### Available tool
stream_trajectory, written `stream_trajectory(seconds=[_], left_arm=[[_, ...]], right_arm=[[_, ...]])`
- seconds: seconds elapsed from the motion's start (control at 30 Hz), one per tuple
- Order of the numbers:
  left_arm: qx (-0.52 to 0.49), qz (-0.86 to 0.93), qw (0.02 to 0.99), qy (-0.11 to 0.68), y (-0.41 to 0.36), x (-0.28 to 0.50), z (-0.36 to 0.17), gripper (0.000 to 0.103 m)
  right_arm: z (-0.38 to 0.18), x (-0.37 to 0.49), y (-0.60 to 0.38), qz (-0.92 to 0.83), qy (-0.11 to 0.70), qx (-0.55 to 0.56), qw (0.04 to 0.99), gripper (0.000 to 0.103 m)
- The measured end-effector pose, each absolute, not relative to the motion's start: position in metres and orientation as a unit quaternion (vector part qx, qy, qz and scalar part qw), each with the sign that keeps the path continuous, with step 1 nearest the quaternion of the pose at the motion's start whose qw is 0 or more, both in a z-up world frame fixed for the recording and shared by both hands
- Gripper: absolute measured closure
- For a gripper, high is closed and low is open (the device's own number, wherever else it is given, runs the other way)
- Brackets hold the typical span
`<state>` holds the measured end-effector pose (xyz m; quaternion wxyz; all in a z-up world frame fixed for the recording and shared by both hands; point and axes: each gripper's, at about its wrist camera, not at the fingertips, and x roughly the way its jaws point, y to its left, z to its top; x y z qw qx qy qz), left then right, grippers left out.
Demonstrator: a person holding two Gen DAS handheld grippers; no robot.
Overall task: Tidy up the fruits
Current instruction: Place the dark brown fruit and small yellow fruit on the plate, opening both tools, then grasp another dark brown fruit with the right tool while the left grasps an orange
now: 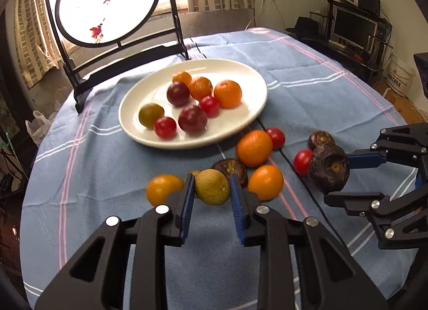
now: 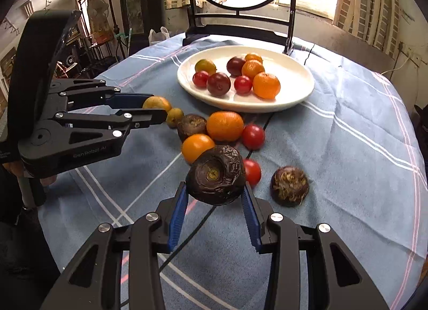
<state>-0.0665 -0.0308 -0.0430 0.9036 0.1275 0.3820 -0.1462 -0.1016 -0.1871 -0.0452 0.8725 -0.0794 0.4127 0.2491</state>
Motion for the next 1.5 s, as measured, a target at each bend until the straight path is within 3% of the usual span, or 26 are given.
stream_trajectory(seconds=[0.27, 0.7, 0.73, 0.8, 0.83, 1.17, 1.5], left_arm=[[0.11, -0.092, 0.929, 0.341, -0.02, -0.004, 0.011, 0.077], [0.104, -0.044, 0.914, 0.389, -0.022, 0.077, -0.022, 0.077], [0.105, -0.043, 0.914, 0.39, -0.022, 0.081, -0.024, 0.074], [0.107, -0.034, 0.915, 0.387, -0.022, 0.083, -0.026, 0.046], [0.108, -0.03, 0.918, 0.381, -0.021, 0.083, -0.026, 0.045], [0.104, -0.063, 0.927, 0.355, -0.001, 0.022, -0.006, 0.044], [0.14, -0.163, 0.899, 0.382, -0.036, -0.076, -0.038, 0.04]], right_arm=[[0.012, -0.041, -0.179, 0.236, 0.362, -0.068, 0.899, 0.062], [-0.017, 0.083, -0.16, 0.185, 0.407, -0.034, 0.894, 0.062], [-0.02, 0.088, -0.159, 0.186, 0.411, -0.034, 0.892, 0.061], [-0.024, 0.097, -0.156, 0.184, 0.42, -0.035, 0.888, 0.056], [-0.023, 0.097, -0.156, 0.175, 0.416, -0.037, 0.891, 0.053], [0.003, 0.015, -0.195, 0.222, 0.385, -0.066, 0.894, 0.049], [-0.06, -0.071, -0.236, 0.204, 0.439, -0.14, 0.864, 0.049]])
